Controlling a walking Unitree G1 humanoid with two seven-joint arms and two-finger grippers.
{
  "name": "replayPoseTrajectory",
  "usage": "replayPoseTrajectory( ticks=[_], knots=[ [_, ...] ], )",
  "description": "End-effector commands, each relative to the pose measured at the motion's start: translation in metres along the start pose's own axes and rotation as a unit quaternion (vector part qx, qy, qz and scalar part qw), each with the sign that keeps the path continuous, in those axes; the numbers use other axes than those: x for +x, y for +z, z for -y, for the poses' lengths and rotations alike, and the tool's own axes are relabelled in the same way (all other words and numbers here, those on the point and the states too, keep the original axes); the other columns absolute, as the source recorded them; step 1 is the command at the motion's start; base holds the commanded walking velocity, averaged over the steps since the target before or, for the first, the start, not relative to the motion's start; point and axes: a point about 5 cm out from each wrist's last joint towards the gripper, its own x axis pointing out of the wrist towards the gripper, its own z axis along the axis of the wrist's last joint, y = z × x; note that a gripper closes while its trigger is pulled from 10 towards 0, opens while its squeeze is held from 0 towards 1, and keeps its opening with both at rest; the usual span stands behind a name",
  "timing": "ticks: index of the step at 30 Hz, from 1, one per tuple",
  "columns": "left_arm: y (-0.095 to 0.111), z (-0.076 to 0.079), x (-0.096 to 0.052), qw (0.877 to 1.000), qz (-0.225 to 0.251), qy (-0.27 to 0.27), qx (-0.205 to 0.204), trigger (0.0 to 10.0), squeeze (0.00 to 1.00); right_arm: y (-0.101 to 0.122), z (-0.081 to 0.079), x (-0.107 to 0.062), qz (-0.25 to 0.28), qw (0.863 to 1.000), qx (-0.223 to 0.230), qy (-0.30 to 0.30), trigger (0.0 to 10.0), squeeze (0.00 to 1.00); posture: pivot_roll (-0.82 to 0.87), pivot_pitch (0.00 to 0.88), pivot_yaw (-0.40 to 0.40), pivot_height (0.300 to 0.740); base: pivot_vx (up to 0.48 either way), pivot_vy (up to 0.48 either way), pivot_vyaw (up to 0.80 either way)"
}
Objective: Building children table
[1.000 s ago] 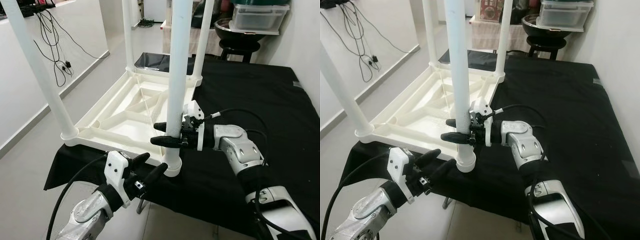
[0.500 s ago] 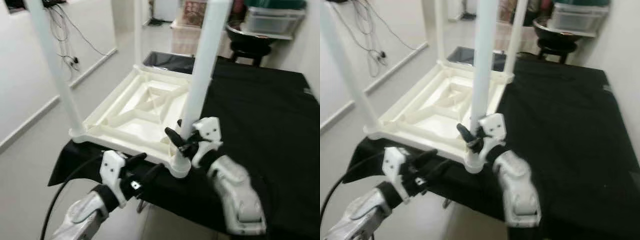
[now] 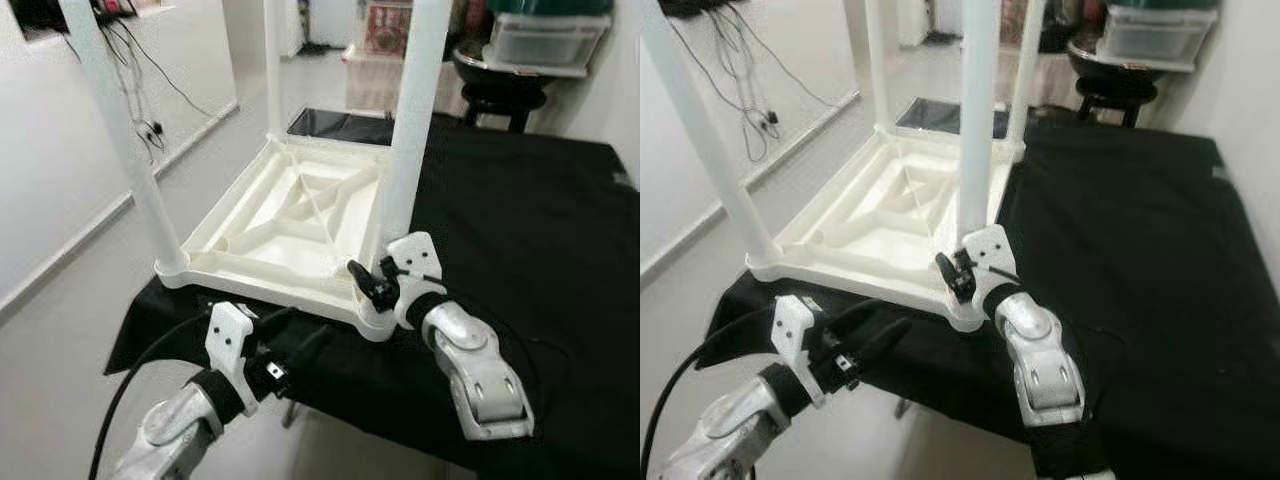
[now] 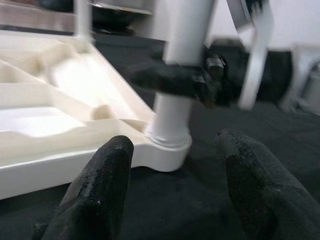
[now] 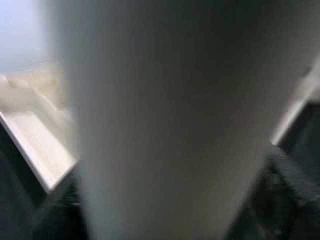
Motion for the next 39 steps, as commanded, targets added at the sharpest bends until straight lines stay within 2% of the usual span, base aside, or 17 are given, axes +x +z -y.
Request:
replayPoseTrajectory(
  ticks=[1, 2, 3, 5, 6, 8, 13, 15, 19, 20, 21, 27, 32, 35, 37, 38, 39],
  knots=[
    [-0.002, -0.001, 0.000, 1.000, -0.004, 0.001, -0.002, 10.0, 0.00, 0.013, 0.003, 0.005, 0.036, 0.998, 0.011, 0.059, 10.0, 0.32, -0.01, 0.058, -0.016, 0.740, 0.000, 0.000, 0.00],
    [-0.003, 0.000, 0.000, 1.000, -0.004, 0.001, -0.002, 10.0, 0.00, 0.018, 0.004, 0.007, 0.046, 0.994, 0.007, 0.101, 10.0, 0.00, -0.01, 0.057, -0.019, 0.740, 0.000, 0.000, 0.00],
    [-0.003, 0.000, 0.000, 1.000, -0.004, 0.001, -0.002, 10.0, 0.00, 0.018, 0.004, 0.007, 0.046, 0.994, 0.007, 0.101, 10.0, 0.00, -0.01, 0.057, -0.019, 0.740, 0.000, 0.000, 0.00],
    [-0.003, 0.000, 0.002, 1.000, -0.003, -0.001, -0.003, 10.0, 0.00, 0.019, 0.007, 0.009, 0.039, 0.982, -0.010, 0.183, 10.0, 0.00, 0.00, 0.052, -0.024, 0.740, 0.000, 0.000, 0.00],
    [-0.003, 0.000, 0.002, 1.000, -0.003, -0.001, -0.003, 10.0, 0.00, 0.019, 0.007, 0.009, 0.039, 0.982, -0.010, 0.183, 10.0, 0.00, 0.00, 0.052, -0.024, 0.740, 0.000, 0.000, 0.00],
    [-0.003, 0.001, 0.003, 1.000, -0.001, 0.000, -0.003, 10.0, 0.00, 0.011, 0.011, 0.009, 0.014, 0.967, -0.027, 0.254, 10.0, 0.00, 0.00, 0.052, -0.030, 0.740, 0.000, 0.000, 0.00],
    [-0.003, 0.002, 0.004, 1.000, 0.000, 0.003, 0.000, 10.0, 0.00, 0.006, 0.021, 0.015, -0.004, 0.956, -0.037, 0.291, 10.0, 0.00, 0.01, 0.051, -0.038, 0.740, 0.000, 0.000, 0.00],
    [-0.003, 0.002, 0.004, 1.000, 0.001, 0.005, 0.001, 10.0, 0.00, 0.012, 0.027, 0.023, 0.002, 0.958, -0.026, 0.285, 10.0, 0.00, 0.01, 0.051, -0.043, 0.740, 0.000, 0.000, 0.00],
    [-0.003, 0.002, 0.004, 1.000, 0.001, 0.006, 0.001, 10.0, 0.00, 0.015, 0.031, 0.028, 0.006, 0.959, -0.016, 0.281, 10.0, 0.00, 0.02, 0.052, -0.044, 0.740, 0.000, 0.000, 0.00],
    [-0.003, 0.002, 0.004, 1.000, 0.001, 0.006, 0.001, 10.0, 0.00, 0.012, 0.034, 0.028, 0.000, 0.958, -0.010, 0.285, 3.3, 0.00, 0.02, 0.053, -0.044, 0.740, 0.000, 0.000, 0.00],
    [-0.003, 0.003, 0.003, 1.000, 0.000, 0.006, 0.002, 10.0, 0.00, 0.007, 0.036, 0.026, -0.009, 0.957, -0.006, 0.290, 0.0, 0.00, 0.02, 0.056, -0.047, 0.740, 0.000, 0.000, 0.00],
    [-0.002, 0.003, 0.003, 1.000, 0.000, 0.007, 0.002, 10.0, 0.00, -0.003, 0.047, 0.017, -0.018, 0.950, 0.015, 0.310, 0.0, 0.00, 0.01, 0.061, -0.043, 0.740, 0.000, 0.000, 0.00],
    [-0.002, 0.003, 0.003, 1.000, 0.001, 0.005, 0.000, 10.0, 0.00, -0.013, 0.054, 0.011, -0.020, 0.954, 0.023, 0.299, 0.0, 0.00, -0.01, 0.074, -0.036, 0.740, 0.000, 0.000, 0.00],
    [-0.001, 0.003, 0.002, 1.000, 0.001, 0.005, -0.001, 10.0, 0.00, -0.021, 0.052, 0.007, -0.025, 0.970, 0.012, 0.242, 0.0, 0.00, -0.02, 0.082, -0.038, 0.740, 0.000, 0.000, 0.00],
    [-0.001, 0.003, 0.002, 1.000, 0.001, 0.005, -0.001, 10.0, 0.00, -0.022, 0.051, 0.007, -0.027, 0.975, 0.011, 0.222, 0.0, 0.00, -0.02, 0.082, -0.038, 0.740, 0.000, 0.000, 0.00],
    [-0.001, 0.003, 0.001, 1.000, 0.001, 0.005, -0.001, 10.0, 0.00, -0.025, 0.044, 0.010, -0.026, 0.993, 0.024, 0.110, 0.0, 0.00, -0.02, 0.091, -0.036, 0.740, 0.000, 0.000, 0.00],
    [-0.001, 0.003, 0.001, 1.000, 0.001, 0.005, -0.001, 10.0, 0.00, -0.025, 0.044, 0.010, -0.026, 0.993, 0.024, 0.110, 0.0, 0.00, -0.02, 0.091, -0.036, 0.740, 0.000, 0.000, 0.00]
  ],
)
